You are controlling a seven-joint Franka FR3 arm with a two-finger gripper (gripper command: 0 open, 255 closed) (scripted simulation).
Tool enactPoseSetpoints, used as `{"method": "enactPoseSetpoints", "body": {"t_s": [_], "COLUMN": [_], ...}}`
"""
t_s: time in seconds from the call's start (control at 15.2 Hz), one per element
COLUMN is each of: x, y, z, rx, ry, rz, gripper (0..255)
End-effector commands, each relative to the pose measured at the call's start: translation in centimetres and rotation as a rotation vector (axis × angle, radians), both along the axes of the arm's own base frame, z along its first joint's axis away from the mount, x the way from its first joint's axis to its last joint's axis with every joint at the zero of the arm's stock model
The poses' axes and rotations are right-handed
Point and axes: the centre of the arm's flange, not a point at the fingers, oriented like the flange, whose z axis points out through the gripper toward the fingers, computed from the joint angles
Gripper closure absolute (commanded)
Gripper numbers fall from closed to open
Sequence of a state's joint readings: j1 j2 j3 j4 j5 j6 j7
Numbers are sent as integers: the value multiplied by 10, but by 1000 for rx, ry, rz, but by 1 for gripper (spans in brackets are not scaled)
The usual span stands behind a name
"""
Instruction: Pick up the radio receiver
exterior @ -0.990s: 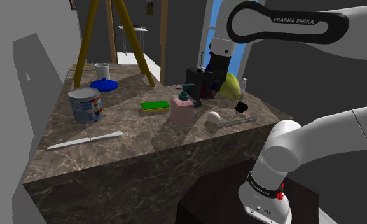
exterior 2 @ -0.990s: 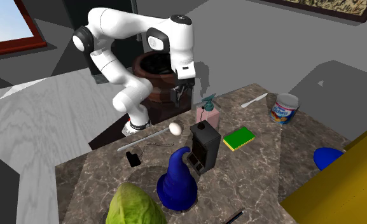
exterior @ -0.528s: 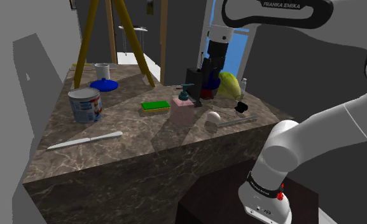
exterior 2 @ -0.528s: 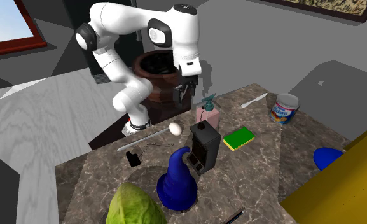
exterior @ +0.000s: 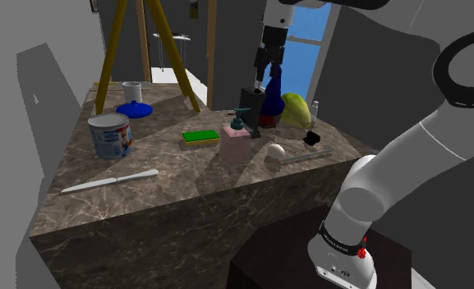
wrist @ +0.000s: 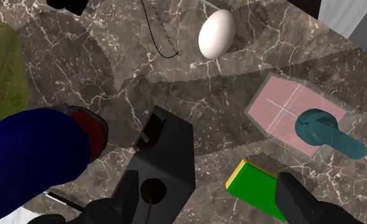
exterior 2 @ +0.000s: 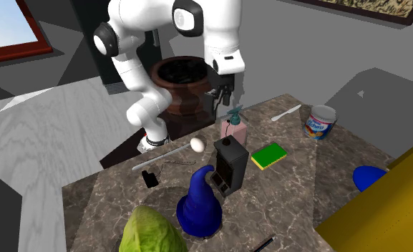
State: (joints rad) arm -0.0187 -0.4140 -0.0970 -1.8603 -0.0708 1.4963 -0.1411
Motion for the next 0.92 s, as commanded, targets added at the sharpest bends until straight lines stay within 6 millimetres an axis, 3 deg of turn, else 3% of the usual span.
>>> {"method": "enactPoseSetpoints", "body": {"t_s": [0.0,0.33,0.4,0.86], "x": [16,54,55,55], "y": [-14,-41,-41,-41], "z": [15,57,58,18], "rx": [-11,-34,-35,-35], "ry": [-4,-14,-14,-14], "rz": [8,28,28,28], "gripper": [0,0,0,0]}}
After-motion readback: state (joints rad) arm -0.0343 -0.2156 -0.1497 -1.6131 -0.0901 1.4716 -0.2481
